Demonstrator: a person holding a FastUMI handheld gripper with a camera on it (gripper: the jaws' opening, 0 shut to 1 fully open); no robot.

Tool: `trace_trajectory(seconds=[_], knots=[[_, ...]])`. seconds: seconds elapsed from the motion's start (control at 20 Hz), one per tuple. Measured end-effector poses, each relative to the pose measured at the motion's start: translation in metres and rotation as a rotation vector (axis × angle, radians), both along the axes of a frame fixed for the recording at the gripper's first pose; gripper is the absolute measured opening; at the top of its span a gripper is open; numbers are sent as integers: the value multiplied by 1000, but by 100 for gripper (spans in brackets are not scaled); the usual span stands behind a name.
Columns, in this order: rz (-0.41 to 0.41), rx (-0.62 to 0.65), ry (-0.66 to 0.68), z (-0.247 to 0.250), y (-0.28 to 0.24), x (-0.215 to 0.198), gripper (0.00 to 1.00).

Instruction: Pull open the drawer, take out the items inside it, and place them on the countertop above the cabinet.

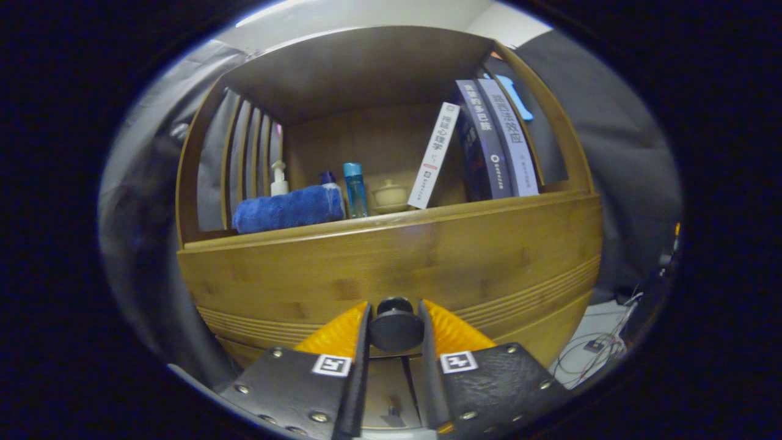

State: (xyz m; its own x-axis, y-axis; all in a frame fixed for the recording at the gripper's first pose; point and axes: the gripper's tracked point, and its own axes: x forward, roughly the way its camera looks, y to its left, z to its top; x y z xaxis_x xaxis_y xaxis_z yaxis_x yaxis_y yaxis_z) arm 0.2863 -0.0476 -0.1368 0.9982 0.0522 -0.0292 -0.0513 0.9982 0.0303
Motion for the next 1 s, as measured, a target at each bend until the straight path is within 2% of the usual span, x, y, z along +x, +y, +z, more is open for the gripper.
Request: trace_trajectory(seconds=[0.1,0.5,1.0], knots=[[29,15,28,-2,3,-4,32],[9,-34,56,-1,0,-47,32],[9,-54,87,-8,-7,-130,32]])
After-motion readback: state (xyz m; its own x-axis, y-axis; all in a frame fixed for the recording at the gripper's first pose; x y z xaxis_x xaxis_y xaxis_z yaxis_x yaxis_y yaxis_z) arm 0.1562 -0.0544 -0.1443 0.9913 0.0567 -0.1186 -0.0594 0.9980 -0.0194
